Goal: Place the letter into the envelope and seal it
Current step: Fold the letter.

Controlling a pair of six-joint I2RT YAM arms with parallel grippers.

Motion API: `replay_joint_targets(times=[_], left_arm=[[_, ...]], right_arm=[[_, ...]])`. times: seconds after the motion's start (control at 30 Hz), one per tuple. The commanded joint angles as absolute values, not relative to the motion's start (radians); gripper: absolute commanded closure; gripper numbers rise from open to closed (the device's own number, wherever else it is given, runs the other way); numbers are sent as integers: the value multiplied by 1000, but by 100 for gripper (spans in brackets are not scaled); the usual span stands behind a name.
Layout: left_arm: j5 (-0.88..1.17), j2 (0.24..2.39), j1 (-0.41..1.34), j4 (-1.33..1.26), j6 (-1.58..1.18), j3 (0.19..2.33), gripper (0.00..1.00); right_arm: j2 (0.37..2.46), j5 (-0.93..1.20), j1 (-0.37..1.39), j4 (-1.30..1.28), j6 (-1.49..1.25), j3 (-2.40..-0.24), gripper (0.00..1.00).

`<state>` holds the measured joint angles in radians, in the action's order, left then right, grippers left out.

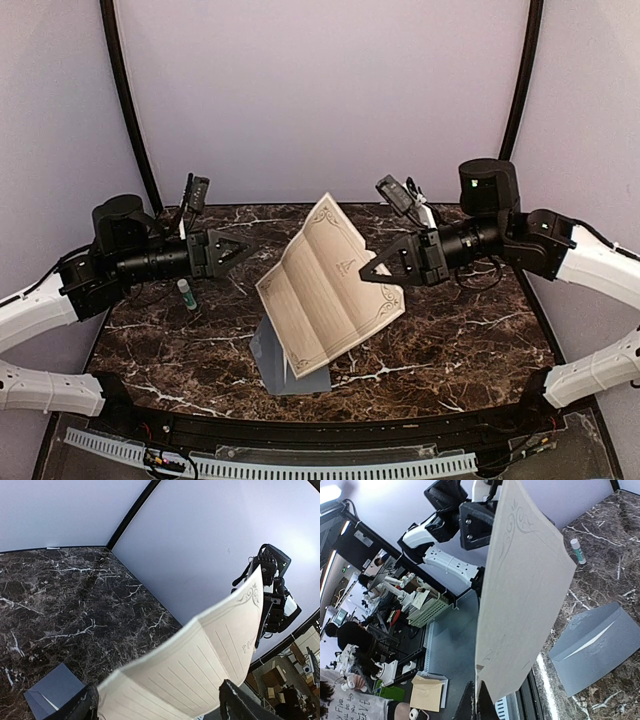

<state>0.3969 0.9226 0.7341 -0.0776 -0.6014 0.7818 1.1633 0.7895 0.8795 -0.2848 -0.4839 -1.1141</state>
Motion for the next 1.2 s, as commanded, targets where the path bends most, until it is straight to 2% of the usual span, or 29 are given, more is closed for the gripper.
replay_joint_targets(times=[0.0,0.3,0.4,0.47,0.57,0.63,1.07,1.13,1.17], left_arm=[[404,933,743,-41,-491,853,17],[703,1038,824,-54,-402,909,14],[748,1056,834,-49,-399,917,18],[756,1052,834,-53,-397,914,27],[756,1042,833,-59,-398,907,46],[759,1042,834,-60,-401,903,54],[751,1032,834,-58,-417,873,94],[745,1028,834,-59,-420,866,99],[744,1025,834,-64,-423,863,100]], right_arm=[[1157,862,919,-247,-461,-1137,100],[1121,899,930,-199,-483,-1105,100],[1116,903,931,-202,-483,-1103,100],[1112,900,931,-209,-479,-1101,100],[1111,892,931,-223,-474,-1096,100],[1112,886,931,-228,-471,-1091,100],[1115,847,931,-260,-454,-1082,99],[1112,832,930,-264,-452,-1082,68],[1106,822,931,-261,-449,-1082,56]])
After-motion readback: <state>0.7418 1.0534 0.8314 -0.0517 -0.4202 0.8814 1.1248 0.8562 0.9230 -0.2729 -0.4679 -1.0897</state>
